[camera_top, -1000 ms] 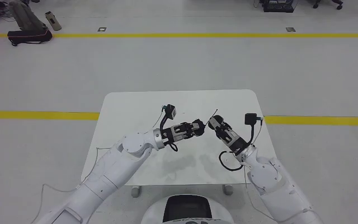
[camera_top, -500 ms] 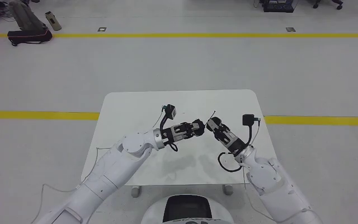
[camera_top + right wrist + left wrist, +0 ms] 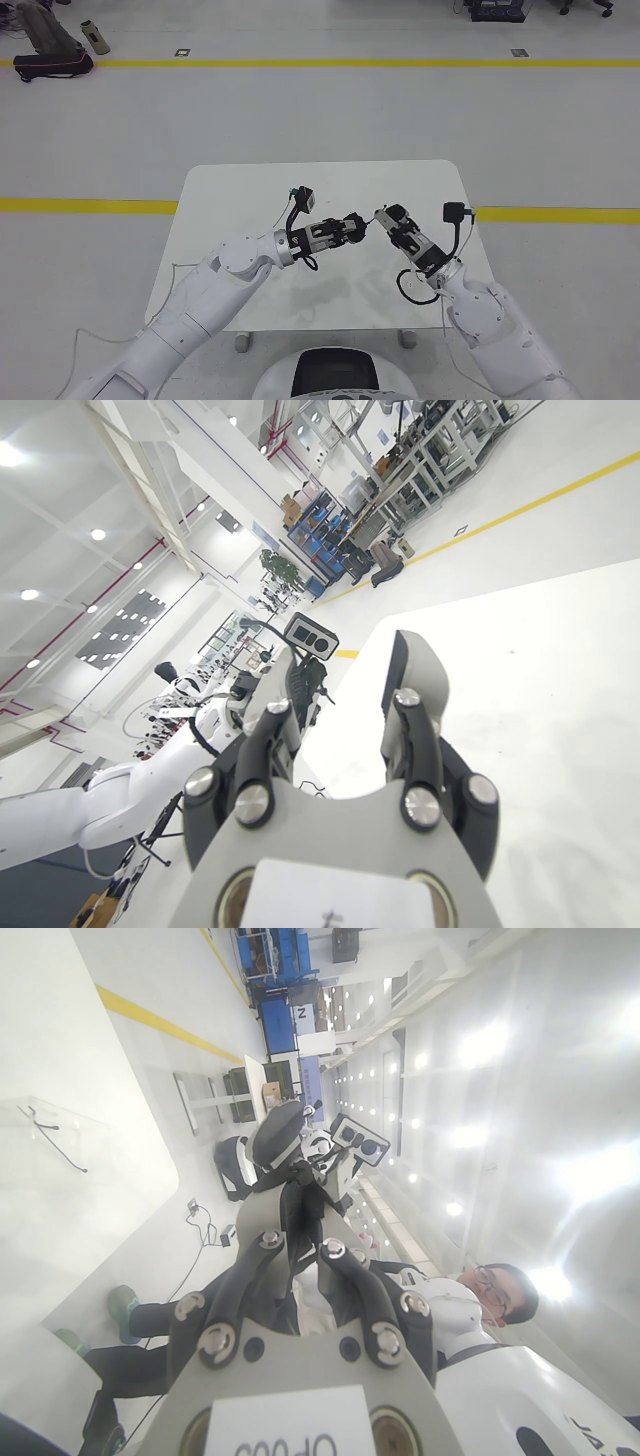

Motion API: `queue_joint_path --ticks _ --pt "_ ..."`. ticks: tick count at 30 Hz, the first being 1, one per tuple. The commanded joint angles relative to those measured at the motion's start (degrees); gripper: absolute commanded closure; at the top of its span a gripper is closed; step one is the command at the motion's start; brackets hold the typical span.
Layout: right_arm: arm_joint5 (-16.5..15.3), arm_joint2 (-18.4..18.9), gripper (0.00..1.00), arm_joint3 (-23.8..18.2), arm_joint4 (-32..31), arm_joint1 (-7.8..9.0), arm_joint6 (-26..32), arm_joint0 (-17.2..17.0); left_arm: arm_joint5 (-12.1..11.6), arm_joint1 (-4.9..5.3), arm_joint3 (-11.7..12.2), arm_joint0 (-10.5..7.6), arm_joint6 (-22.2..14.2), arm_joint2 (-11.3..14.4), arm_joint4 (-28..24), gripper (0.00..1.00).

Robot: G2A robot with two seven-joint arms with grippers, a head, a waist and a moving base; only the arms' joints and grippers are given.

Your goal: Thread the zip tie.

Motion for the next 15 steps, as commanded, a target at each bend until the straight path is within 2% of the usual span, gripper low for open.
queue_joint_path --ticks 1,10,12,15 --pt "0.0 0.3 0.00 -0.5 0.0 0.24 0.2 -0.5 0.0 0.00 0.0 0.00 0.0 0.0 0.0 1.00" --pt "0.0 0.5 0.00 -0.7 0.0 0.38 0.4 -0.7 0.0 0.00 0.0 0.00 0.0 0.0 0.0 1.00" --pt "0.0 0.5 0.00 -0.3 4.2 0.23 0.8 -0.8 0.1 -0.03 -0.3 0.36 0.9 -0.1 -0.4 1.00" --pt "0.0 2.8 0.00 0.8 13.1 0.49 6.0 -0.2 0.2 0.18 -0.7 1.01 0.4 -1.4 -2.6 1.00"
